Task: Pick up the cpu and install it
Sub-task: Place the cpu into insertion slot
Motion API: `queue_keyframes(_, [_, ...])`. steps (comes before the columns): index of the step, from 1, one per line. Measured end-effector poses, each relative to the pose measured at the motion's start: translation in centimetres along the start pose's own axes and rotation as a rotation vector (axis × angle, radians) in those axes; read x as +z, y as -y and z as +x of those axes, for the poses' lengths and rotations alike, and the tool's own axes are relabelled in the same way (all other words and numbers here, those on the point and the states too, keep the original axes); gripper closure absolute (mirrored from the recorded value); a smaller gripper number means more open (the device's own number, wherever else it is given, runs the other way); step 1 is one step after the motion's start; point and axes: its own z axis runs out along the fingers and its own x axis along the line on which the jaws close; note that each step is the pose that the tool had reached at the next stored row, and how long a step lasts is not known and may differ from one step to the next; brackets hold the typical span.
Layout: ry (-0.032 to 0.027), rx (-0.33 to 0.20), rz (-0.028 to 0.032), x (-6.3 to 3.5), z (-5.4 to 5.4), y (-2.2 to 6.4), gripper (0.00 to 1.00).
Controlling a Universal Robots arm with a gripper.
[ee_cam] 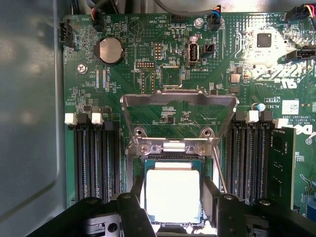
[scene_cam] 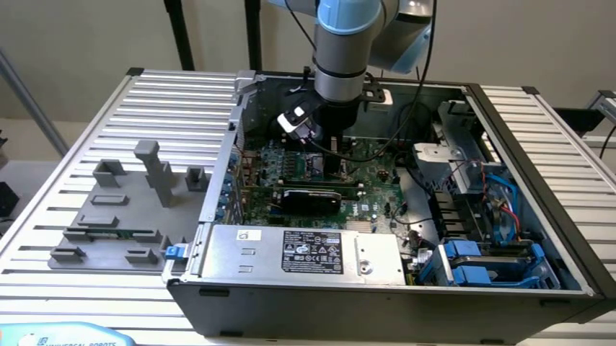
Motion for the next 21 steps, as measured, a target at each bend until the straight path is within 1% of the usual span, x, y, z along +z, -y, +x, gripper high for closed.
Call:
queue_keyframes(1, [0.0002, 0.0, 0.0002, -0.01, 0.0, 0.0, 0.37])
queue_keyframes(6, [0.0007, 0.0, 0.0005, -0.07, 0.0, 0.01, 0.37])
queue_keyframes(10, [-0.0001, 0.001, 0.0003, -0.29, 0.01, 0.01, 0.37])
queue_keyframes(15, [-0.0042, 0.001, 0.0005, -0.33, 0.01, 0.01, 0.37])
queue_keyframes(21, [-0.0144, 0.002, 0.0008, -0.33, 0.01, 0.01, 0.37])
